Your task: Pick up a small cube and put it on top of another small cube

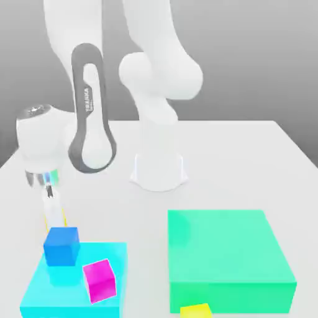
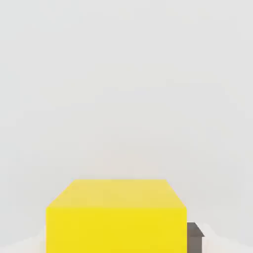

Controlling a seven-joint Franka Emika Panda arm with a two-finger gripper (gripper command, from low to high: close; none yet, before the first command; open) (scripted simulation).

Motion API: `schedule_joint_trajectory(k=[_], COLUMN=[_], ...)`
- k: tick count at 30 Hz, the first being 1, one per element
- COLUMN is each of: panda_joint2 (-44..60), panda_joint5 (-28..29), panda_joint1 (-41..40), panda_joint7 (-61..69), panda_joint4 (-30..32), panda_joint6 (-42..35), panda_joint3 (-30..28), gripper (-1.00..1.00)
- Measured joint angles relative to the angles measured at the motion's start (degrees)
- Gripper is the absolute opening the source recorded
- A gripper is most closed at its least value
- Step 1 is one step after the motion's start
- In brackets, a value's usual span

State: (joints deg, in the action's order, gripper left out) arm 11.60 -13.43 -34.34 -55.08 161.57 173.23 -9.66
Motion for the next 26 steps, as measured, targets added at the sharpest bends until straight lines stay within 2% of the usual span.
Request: schedule_joint_trajectory(k=[5,8,10,18,22,23,26], panda_joint2=[-6.92,-10.64,-12.30,-17.66,-11.39,-10.23,-10.23], panda_joint5=[8.76,12.08,12.32,13.98,13.09,12.94,12.94], panda_joint1=[3.36,3.30,3.81,14.60,15.14,15.11,15.12], panda_joint7=[-6.52,-8.63,-7.30,-0.94,0.40,0.54,0.54], panda_joint4=[1.54,1.60,-1.00,-14.25,-14.11,-13.91,-13.91], panda_joint6=[-5.26,-9.06,-13.40,-31.93,-25.53,-24.18,-24.18], panda_joint3=[-5.54,-5.56,-3.44,2.87,3.72,3.79,3.79], gripper=[-1.00,-1.00,-1.00,-1.00,-1.00,1.00,1.00])
